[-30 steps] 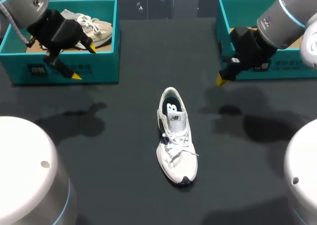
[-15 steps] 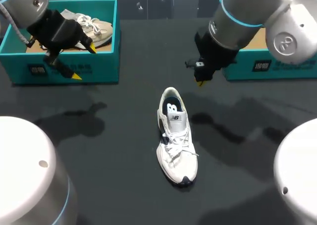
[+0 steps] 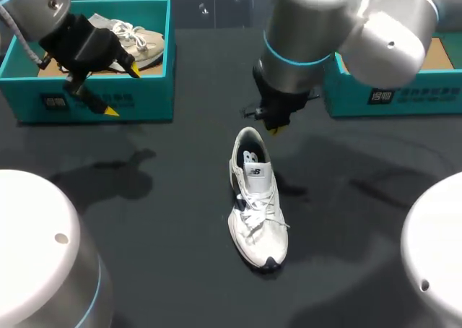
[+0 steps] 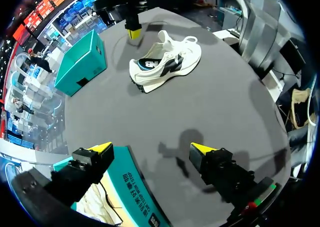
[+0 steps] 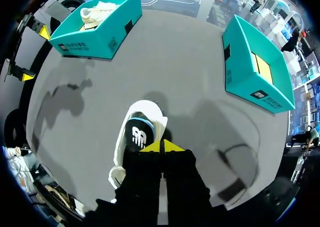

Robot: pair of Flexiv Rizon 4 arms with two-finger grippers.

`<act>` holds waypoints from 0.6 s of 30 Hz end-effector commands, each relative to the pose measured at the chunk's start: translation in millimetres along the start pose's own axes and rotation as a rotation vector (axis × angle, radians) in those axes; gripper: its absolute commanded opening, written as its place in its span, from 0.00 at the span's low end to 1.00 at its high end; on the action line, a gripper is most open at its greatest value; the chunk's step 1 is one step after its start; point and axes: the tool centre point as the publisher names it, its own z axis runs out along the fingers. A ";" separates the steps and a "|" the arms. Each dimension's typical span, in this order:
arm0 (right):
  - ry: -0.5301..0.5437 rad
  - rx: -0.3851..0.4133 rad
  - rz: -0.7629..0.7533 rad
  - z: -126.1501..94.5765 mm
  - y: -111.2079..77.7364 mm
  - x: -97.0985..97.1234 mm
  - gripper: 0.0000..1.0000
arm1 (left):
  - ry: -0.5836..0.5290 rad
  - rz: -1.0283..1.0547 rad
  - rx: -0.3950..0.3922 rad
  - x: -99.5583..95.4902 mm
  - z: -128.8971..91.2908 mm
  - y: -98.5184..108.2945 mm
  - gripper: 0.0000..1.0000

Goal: Take the shoe out of the shoebox, open the shoe tongue, remove and reinsert the insole, then place the shoe into the shoebox

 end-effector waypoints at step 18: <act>-0.178 0.015 0.165 35.2 -9.3 31.7 0.00 | -0.001 0.001 -0.003 1.4 -0.3 -0.4 1.00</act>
